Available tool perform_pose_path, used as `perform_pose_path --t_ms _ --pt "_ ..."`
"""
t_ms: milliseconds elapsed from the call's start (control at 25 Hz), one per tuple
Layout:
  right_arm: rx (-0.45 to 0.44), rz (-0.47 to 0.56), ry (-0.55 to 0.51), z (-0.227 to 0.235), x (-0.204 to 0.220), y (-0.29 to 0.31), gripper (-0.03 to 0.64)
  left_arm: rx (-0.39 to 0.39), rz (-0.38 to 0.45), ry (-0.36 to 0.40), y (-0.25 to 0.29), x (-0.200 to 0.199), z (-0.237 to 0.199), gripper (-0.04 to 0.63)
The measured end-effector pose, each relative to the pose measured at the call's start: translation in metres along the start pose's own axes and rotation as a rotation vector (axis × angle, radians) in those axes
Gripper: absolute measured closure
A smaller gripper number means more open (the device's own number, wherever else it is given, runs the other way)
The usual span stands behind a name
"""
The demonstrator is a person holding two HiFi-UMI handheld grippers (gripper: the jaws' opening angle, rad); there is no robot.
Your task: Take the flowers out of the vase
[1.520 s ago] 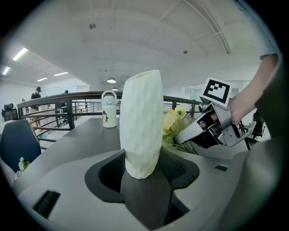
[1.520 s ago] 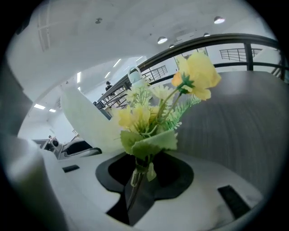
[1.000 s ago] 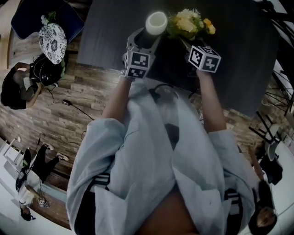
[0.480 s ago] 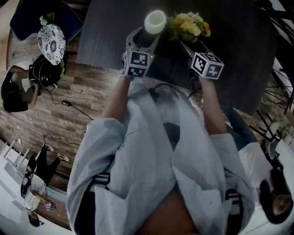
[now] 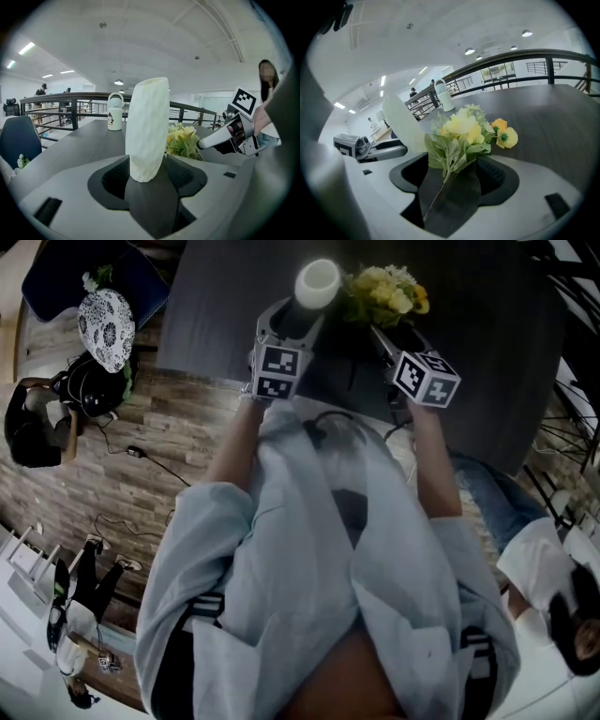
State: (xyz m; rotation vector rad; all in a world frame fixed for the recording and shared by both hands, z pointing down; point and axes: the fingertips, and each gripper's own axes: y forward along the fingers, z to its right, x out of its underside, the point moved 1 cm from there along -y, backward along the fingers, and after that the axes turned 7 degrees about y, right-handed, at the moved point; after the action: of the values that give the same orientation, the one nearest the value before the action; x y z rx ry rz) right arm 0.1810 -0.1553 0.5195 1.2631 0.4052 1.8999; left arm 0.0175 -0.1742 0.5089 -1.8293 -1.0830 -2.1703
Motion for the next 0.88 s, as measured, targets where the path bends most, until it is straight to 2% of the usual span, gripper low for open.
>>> perform_pose_path --t_ms 200,320,480,720,800,880 --pt "0.001 0.032 -0.030 -0.008 -0.005 -0.006 0.302 -0.010 0.021 -0.020 -0.015 -0.004 -0.006 0.347" --pt "0.004 0.065 -0.065 -0.015 -0.011 -0.010 0.325 -0.029 0.041 -0.032 -0.024 -0.011 -0.015 0.357" --pt "-0.002 0.124 -0.105 -0.029 -0.023 -0.016 0.402 -0.065 0.071 -0.043 -0.036 -0.027 -0.027 0.414" --pt "-0.029 0.221 -0.158 -0.049 -0.046 -0.034 0.547 -0.088 0.110 -0.016 -0.051 -0.056 -0.032 0.577" --pt "-0.042 0.246 -0.171 -0.057 -0.052 -0.040 0.615 -0.082 0.123 -0.011 -0.056 -0.065 -0.032 0.589" --pt "-0.061 0.269 -0.183 -0.065 -0.059 -0.046 0.617 -0.074 0.135 -0.005 -0.060 -0.073 -0.030 0.589"
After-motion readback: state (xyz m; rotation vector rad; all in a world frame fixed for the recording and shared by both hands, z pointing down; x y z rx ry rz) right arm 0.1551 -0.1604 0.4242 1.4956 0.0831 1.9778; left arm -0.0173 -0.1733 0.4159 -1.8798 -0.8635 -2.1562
